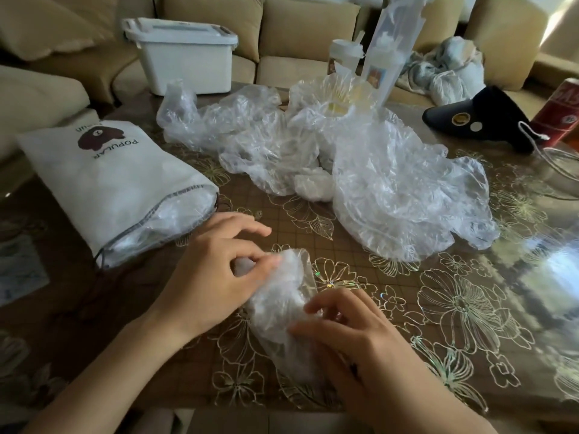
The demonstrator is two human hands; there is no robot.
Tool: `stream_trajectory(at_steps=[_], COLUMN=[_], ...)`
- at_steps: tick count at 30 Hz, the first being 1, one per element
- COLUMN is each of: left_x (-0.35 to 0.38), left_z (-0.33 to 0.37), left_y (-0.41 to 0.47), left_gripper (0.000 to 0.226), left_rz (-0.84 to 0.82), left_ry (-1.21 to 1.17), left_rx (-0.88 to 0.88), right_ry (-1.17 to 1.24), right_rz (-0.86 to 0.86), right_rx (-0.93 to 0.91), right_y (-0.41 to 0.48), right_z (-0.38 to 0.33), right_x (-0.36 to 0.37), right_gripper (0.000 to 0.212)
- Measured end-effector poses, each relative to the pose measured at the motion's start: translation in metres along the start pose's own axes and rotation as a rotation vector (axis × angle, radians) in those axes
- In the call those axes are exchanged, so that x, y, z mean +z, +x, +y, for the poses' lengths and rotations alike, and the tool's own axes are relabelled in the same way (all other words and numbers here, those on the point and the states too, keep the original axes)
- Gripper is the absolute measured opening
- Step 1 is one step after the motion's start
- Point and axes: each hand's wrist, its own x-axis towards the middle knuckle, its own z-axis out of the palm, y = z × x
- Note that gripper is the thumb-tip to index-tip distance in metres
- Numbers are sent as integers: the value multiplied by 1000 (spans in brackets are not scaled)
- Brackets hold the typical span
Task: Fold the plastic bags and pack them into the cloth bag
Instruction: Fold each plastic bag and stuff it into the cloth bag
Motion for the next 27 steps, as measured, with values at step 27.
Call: stream_trajectory(at_steps=[27], left_x=[21], left_z=[-2], left_y=[-10], left_gripper=[52], left_rz=[-146], left_ry=[67], left_rx=[84], right_ry=[41], right_rz=[-76], right_rx=[-40], right_y=[-5], right_z=[6], right_x=[-9], right_gripper=[25])
